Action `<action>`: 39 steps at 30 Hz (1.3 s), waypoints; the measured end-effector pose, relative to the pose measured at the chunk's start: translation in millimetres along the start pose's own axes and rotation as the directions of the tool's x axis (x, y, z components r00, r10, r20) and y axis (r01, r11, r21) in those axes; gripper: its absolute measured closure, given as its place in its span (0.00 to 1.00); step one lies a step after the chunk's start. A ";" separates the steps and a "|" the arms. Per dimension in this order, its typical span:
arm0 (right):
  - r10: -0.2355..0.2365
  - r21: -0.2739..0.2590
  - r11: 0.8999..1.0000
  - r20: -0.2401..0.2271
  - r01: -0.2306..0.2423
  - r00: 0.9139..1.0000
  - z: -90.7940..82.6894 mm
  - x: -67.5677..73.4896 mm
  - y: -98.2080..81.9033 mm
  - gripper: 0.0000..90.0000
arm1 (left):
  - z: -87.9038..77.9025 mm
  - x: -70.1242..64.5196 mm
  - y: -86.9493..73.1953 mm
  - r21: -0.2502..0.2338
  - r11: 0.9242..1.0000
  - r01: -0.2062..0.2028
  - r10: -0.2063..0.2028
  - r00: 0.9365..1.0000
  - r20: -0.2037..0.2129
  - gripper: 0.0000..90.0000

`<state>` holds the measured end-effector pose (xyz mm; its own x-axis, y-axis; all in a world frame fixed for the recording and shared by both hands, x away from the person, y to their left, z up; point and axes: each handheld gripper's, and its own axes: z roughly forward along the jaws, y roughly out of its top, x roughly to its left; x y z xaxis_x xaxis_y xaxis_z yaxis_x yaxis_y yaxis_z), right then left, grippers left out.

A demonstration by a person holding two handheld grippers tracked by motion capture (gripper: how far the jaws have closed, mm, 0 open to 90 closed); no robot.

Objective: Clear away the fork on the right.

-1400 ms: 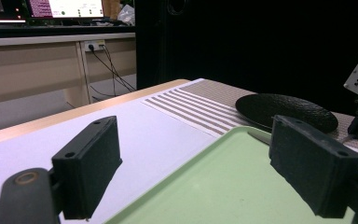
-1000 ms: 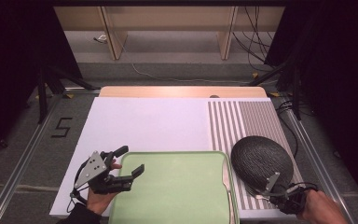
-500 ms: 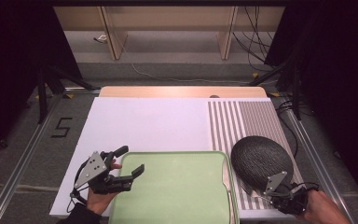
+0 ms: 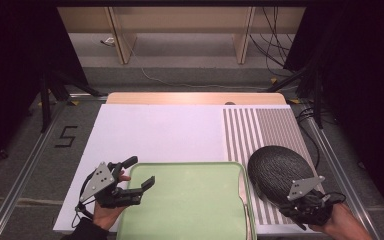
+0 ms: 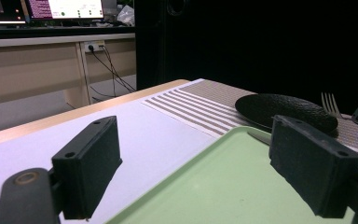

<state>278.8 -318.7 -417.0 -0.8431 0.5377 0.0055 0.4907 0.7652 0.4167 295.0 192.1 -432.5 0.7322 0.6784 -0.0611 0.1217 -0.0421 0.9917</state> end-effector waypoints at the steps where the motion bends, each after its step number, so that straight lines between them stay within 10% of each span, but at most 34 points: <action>1: 0.013 -0.026 1.000 -0.011 -0.013 1.000 -1.1 -1.2 0.1 0.94 | 0.0 0.1 0.0 0.000 1.000 0.000 0.000 1.000 -0.001 0.18; 7: 0.093 -0.128 0.987 -0.072 -0.102 0.993 -3.4 -3.0 6.6 0.94 | 0.0 0.0 0.0 0.000 1.000 0.000 0.000 1.000 -0.001 0.18; 22: 0.266 -0.283 0.907 -0.190 -0.312 0.945 2.5 -2.4 24.4 0.94 | -0.5 0.3 0.1 -0.003 1.000 0.002 -0.002 1.000 -0.004 0.18; 39: 0.261 -0.302 0.899 -0.214 -0.318 0.941 16.5 32.3 61.8 0.94 | -0.6 -0.2 0.2 -0.004 1.000 -0.001 0.001 1.000 -0.005 0.18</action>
<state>285.6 -248.2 -406.0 -0.7124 0.6301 0.3090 0.6431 0.4098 0.6470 294.6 192.4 -432.3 0.7293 0.6816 -0.0594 0.1184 -0.0402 0.9921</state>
